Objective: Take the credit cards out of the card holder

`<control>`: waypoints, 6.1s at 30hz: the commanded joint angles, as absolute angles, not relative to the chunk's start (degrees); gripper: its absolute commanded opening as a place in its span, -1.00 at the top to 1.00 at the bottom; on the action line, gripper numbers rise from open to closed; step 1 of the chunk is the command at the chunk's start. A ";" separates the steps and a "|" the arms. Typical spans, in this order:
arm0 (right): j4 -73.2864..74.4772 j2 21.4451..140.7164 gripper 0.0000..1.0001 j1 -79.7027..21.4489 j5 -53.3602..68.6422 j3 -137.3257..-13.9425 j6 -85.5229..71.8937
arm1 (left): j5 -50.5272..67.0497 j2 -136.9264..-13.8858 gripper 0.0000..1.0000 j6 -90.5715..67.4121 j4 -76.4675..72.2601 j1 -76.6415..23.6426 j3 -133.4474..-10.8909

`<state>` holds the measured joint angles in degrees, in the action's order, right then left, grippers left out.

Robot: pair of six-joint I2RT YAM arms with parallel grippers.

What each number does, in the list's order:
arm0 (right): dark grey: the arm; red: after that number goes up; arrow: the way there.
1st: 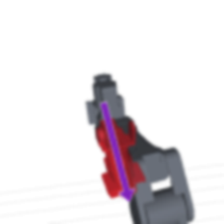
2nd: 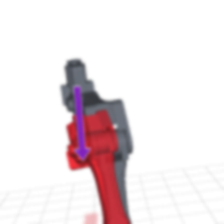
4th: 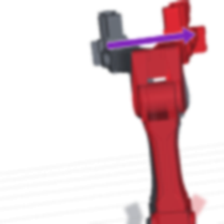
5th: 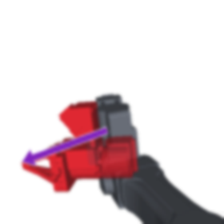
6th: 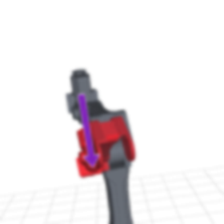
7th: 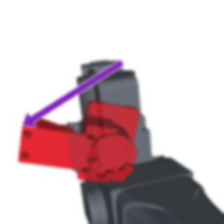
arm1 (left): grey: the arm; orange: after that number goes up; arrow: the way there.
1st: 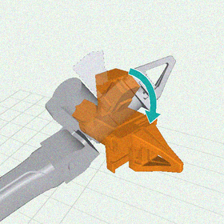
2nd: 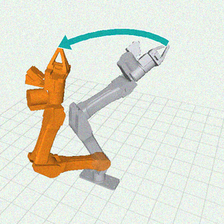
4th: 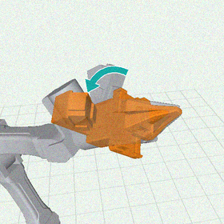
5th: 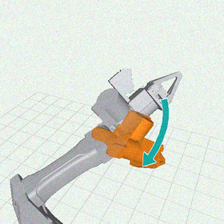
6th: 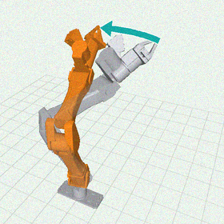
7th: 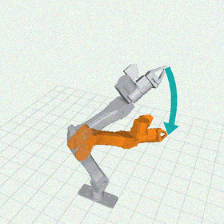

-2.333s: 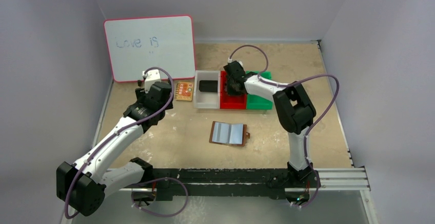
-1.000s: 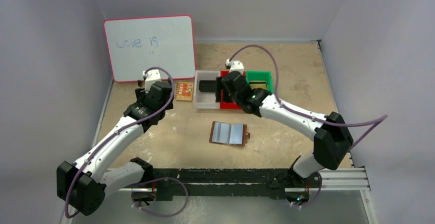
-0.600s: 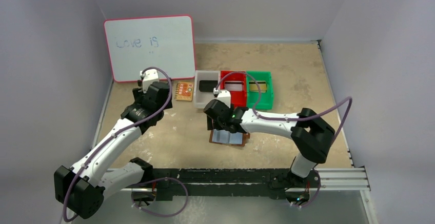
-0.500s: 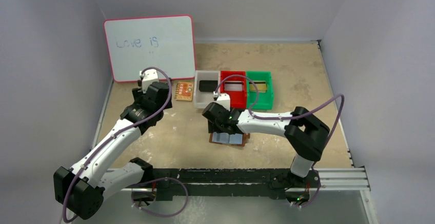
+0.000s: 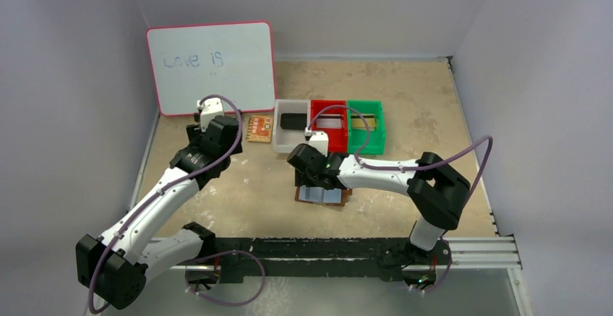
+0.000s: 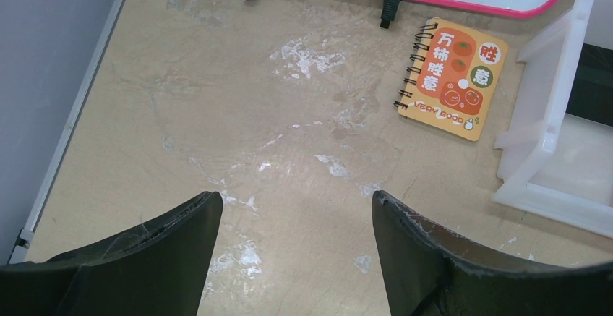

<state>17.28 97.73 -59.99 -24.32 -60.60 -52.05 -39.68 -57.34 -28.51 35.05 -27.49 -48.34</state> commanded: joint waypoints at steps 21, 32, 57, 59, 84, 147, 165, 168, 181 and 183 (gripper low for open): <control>18.15 100.01 0.26 -60.13 -23.24 -58.89 -55.05 | -40.65 -57.66 -0.50 -29.43 34.27 -27.25 -50.32; 15.83 98.48 0.95 -60.13 -22.91 -57.56 -55.48 | -39.87 -58.16 -0.49 -29.40 34.19 -27.27 -50.29; 16.24 81.18 0.63 -57.93 -26.35 -44.41 -63.52 | -39.13 -58.81 -0.47 -29.35 34.11 -27.30 -50.24; 17.04 79.72 0.57 -57.39 -26.77 -43.44 -64.30 | -38.96 -58.85 -0.47 -29.34 34.17 -27.32 -50.24; 23.58 60.69 0.21 -56.17 -25.88 -31.74 -74.48 | -6.71 -64.09 -0.35 -39.07 16.14 -37.19 -50.17; 14.97 91.75 -0.02 -60.09 -23.16 -52.48 -46.67 | -22.02 -57.79 -0.10 -60.48 21.33 -47.77 -35.42; 14.77 93.44 -0.30 -60.63 -21.68 -53.95 -48.03 | -22.61 -57.50 -0.10 -60.38 22.33 -47.81 -36.14; 14.71 94.93 -0.30 -60.73 -21.62 -54.29 -47.90 | -22.67 -57.65 -0.09 -60.30 22.32 -47.81 -36.30; 17.43 96.41 0.29 -60.77 -21.70 -54.75 -51.68 | -20.78 -59.50 -0.09 -59.25 20.58 -47.81 -36.70; 15.98 95.62 0.43 -60.73 -20.59 -53.87 -51.68 | -19.97 -59.86 -0.09 -58.83 19.92 -47.81 -36.82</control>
